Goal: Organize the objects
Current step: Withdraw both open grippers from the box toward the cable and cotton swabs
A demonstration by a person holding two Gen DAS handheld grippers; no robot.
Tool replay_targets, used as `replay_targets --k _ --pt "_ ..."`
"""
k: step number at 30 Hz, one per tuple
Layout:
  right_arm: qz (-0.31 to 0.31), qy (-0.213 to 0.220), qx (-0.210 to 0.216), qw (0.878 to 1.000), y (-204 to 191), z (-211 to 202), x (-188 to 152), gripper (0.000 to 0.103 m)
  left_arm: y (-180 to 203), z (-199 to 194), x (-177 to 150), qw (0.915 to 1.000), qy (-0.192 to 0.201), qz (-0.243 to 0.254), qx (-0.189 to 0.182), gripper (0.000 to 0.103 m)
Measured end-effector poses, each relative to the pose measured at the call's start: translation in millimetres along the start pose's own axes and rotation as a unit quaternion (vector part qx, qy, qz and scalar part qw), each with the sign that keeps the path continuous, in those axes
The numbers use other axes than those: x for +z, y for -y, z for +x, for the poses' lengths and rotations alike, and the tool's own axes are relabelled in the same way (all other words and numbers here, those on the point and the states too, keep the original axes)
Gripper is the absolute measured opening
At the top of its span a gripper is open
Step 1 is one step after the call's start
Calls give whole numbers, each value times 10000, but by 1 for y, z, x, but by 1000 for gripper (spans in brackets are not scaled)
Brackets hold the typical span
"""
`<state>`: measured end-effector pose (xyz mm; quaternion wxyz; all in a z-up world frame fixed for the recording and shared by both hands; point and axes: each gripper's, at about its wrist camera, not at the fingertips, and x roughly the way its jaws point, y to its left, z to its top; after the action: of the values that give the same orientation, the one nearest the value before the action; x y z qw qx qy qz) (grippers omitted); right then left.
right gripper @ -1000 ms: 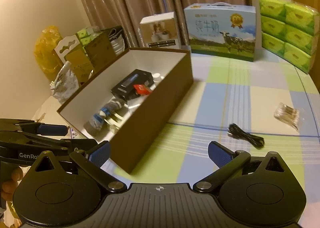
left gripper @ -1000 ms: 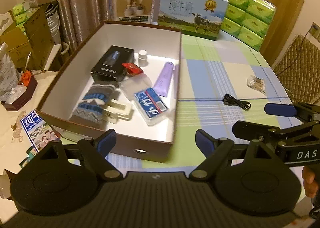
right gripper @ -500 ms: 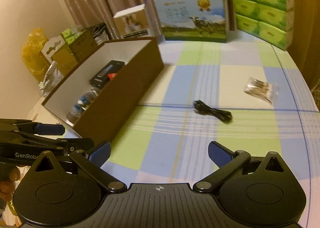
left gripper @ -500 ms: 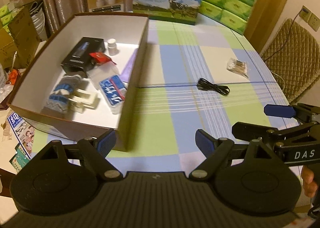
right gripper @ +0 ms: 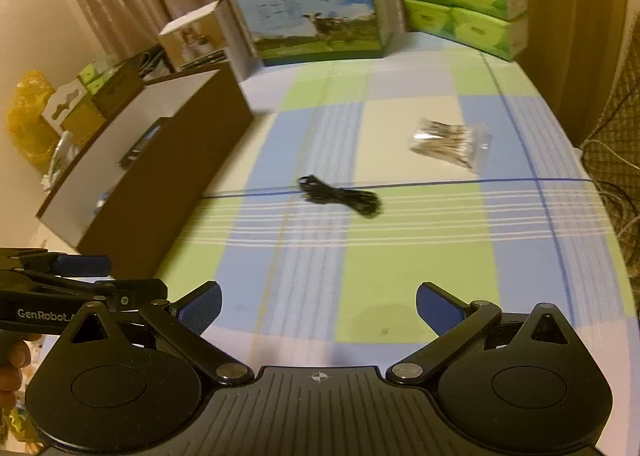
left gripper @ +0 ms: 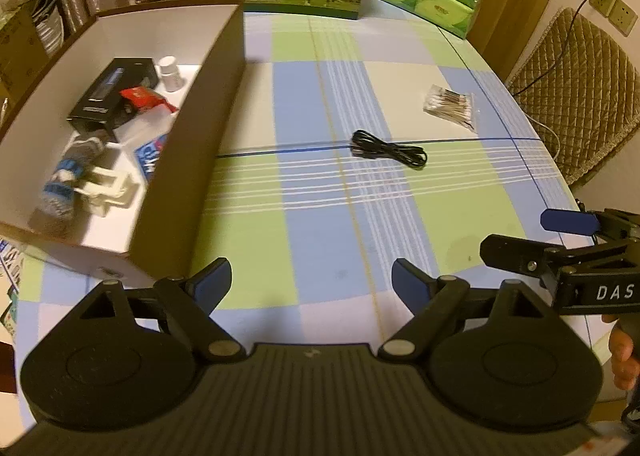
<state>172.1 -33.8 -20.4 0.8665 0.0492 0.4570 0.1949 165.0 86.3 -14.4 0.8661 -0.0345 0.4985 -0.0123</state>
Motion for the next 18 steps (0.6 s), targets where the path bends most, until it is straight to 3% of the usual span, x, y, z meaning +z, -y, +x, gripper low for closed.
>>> replay_targets --k 18 --pt "451 49 -551 9974 79 27 20 101 55 77 37 9988 157 269 -372 94"
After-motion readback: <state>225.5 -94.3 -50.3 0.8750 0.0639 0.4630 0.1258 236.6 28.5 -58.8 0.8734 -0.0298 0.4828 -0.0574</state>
